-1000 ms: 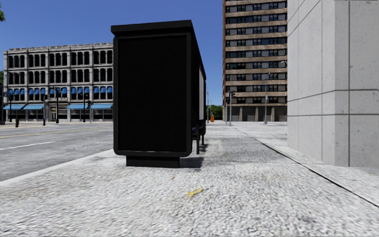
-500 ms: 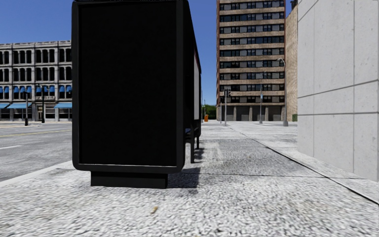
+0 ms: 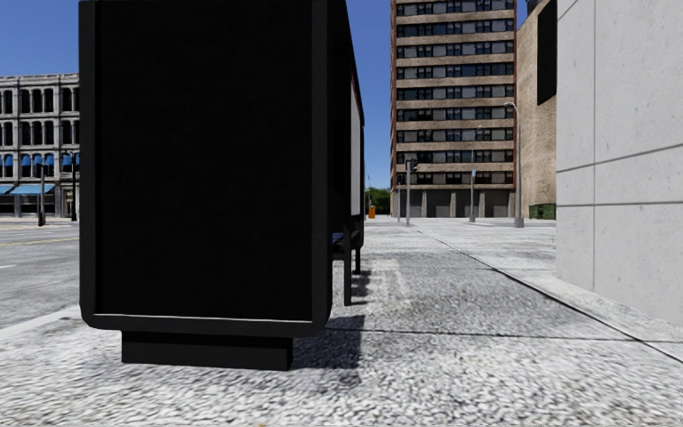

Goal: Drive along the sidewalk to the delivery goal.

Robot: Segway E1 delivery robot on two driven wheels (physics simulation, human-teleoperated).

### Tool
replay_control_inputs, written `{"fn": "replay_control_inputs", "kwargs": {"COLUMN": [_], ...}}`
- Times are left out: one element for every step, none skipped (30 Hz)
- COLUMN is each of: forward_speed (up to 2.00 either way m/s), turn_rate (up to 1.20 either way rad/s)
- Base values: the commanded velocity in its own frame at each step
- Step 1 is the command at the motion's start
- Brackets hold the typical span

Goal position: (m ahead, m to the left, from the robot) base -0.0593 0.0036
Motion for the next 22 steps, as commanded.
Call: {"fn": "replay_control_inputs", "kwargs": {"forward_speed": [0.0, 0.0, 0.0, 0.0, 0.0, 0.0, 0.0, 0.0, 0.0, 0.0, 0.0, 0.0, 0.0, 0.0, 0.0, 0.0, 0.0, 0.0, 0.0, 0.0, 0.0, 0.0], "turn_rate": [0.0, 0.0, 0.0, 0.0, 0.0, 0.0, 0.0, 0.0, 0.0, 0.0, 0.0, 0.0, 0.0, 0.0, 0.0, 0.0, 0.0, 0.0, 0.0, 0.0, 0.0, 0.0]}}
